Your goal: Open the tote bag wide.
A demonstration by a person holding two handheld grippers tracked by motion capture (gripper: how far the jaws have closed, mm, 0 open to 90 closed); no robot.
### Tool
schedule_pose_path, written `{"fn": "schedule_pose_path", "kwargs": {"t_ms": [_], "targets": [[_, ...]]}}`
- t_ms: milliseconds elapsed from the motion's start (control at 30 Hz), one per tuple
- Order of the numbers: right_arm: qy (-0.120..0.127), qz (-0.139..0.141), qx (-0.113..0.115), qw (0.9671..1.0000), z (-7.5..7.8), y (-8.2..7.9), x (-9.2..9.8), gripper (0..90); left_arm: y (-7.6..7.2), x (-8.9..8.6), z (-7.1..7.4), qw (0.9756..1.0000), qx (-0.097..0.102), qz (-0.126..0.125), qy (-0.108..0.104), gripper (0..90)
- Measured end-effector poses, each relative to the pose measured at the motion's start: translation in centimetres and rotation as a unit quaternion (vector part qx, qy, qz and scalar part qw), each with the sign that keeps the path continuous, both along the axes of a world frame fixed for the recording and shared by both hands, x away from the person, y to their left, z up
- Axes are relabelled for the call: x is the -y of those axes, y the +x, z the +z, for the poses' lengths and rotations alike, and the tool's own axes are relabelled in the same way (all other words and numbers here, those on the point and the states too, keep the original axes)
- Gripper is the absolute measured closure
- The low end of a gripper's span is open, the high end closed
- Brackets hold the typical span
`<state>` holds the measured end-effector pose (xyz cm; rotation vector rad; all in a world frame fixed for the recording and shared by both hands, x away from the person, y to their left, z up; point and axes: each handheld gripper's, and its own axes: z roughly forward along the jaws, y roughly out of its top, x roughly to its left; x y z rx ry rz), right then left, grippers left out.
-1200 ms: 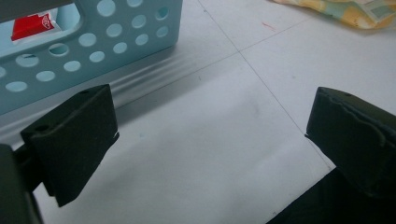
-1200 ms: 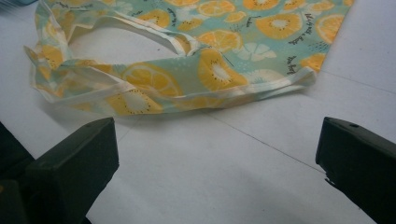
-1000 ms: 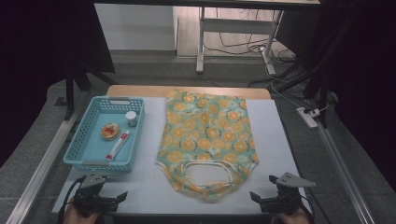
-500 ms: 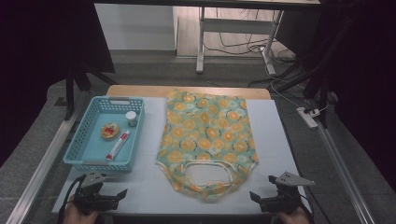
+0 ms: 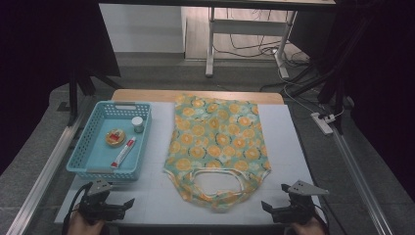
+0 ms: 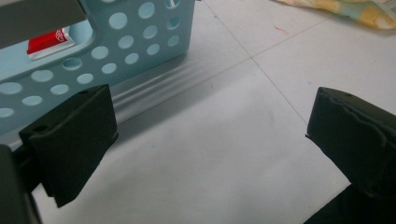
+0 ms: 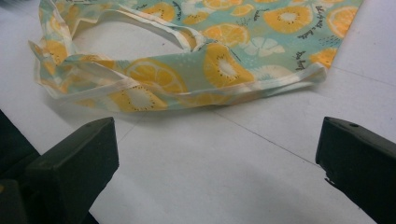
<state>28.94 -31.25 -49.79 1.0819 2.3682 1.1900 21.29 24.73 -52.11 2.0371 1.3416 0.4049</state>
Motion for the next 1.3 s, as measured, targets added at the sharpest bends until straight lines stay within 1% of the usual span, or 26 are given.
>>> {"fn": "schedule_pose_path", "kwargs": {"t_ms": [100, 167, 200, 300, 467, 667, 767, 833, 1033, 1167, 1300], "targets": [[-0.015, 0.005, 0.013, 0.9998, 0.2, -0.1, -0.2, 0.0, 0.0, 0.0, 0.0, 1.0, -0.002, 0.001, -0.002, 1.8], [-0.018, 0.006, 0.015, 0.9997, 0.2, -0.1, -0.3, 0.0, 0.0, -0.1, 0.0, 1.0, -0.001, 0.002, -0.005, 1.8], [-0.017, 0.009, 0.02, 0.9996, 0.3, -0.1, -0.4, 0.0, 0.0, -0.1, 0.0, 1.0, 0.0, 0.003, -0.006, 1.8], [-0.012, 0.014, 0.024, 0.9995, 0.3, -0.1, -0.6, 0.0, 0.0, -0.2, 0.0, 0.9999, -0.001, 0.002, -0.01, 1.8], [-0.01, 0.019, 0.025, 0.9994, 0.5, -0.1, -0.8, 0.0, 0.0, -0.2, 0.0, 1.0, 0.001, 0.001, -0.009, 1.8], [-0.012, 0.027, 0.01, 0.9995, 0.6, 0.1, -1.4, 0.0, 0.0, -0.1, 0.0, 1.0, 0.002, -0.002, -0.007, 1.8], [-0.011, 0.04, 0.014, 0.999, 0.9, 0.2, -2.1, 0.0, 0.0, -0.2, 0.0, 1.0, 0.002, -0.002, -0.008, 1.9], [-0.013, 0.057, 0.014, 0.9982, 1.0, 0.1, -2.8, 0.0, -0.1, -0.2, 0.0, 1.0, 0.002, -0.002, -0.009, 1.8], [-0.025, 0.069, 0.009, 0.9973, 0.9, 0.3, -3.5, 0.0, 0.0, -0.2, 0.0, 1.0, 0.001, -0.002, -0.008, 1.9], [-0.023, 0.072, 0.003, 0.9971, 1.0, 0.4, -4.2, 0.0, 0.0, -0.2, 0.0, 1.0, 0.0, -0.001, -0.009, 1.8], [-0.015, 0.087, -0.004, 0.9961, 1.3, 0.5, -5.0, 0.0, 0.0, -0.3, 0.0, 0.9999, 0.0, 0.002, -0.012, 1.5]]}}
